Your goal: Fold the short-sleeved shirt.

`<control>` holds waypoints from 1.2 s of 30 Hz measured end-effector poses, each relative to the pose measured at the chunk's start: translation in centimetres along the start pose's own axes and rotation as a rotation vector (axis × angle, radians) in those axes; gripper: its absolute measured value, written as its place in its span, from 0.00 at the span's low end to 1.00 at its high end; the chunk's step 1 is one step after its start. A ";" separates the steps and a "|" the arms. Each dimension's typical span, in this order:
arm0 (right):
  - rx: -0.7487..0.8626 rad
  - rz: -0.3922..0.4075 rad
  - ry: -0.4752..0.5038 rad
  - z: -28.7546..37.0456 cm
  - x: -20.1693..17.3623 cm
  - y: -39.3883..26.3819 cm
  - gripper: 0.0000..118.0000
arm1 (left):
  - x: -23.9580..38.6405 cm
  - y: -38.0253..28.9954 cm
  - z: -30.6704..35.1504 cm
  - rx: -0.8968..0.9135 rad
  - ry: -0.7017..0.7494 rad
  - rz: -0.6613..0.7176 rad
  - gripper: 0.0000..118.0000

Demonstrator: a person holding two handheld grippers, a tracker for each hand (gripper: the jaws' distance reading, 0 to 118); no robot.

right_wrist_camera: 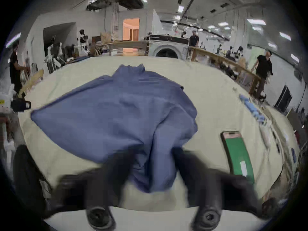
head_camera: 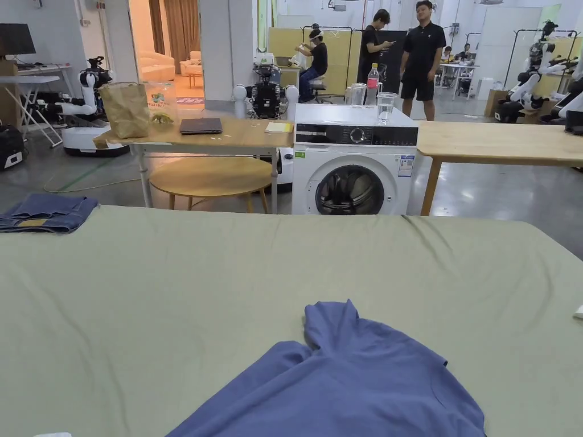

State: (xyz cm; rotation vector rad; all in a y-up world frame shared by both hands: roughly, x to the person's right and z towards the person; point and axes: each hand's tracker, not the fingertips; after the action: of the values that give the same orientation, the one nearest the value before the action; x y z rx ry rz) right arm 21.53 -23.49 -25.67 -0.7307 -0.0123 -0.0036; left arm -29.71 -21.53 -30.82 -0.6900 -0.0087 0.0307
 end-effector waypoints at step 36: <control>0.219 0.076 0.119 -2.1 -12.1 7.4 0.00 | -3.5 -2.1 -4.2 -0.122 -0.065 -0.001 0.93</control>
State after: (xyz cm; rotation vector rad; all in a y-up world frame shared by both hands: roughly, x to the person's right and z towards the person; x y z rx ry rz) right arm 9.51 -19.39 -32.28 -0.5104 0.1266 0.0263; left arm -33.08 -25.93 -32.72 -0.8107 -0.0743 0.0519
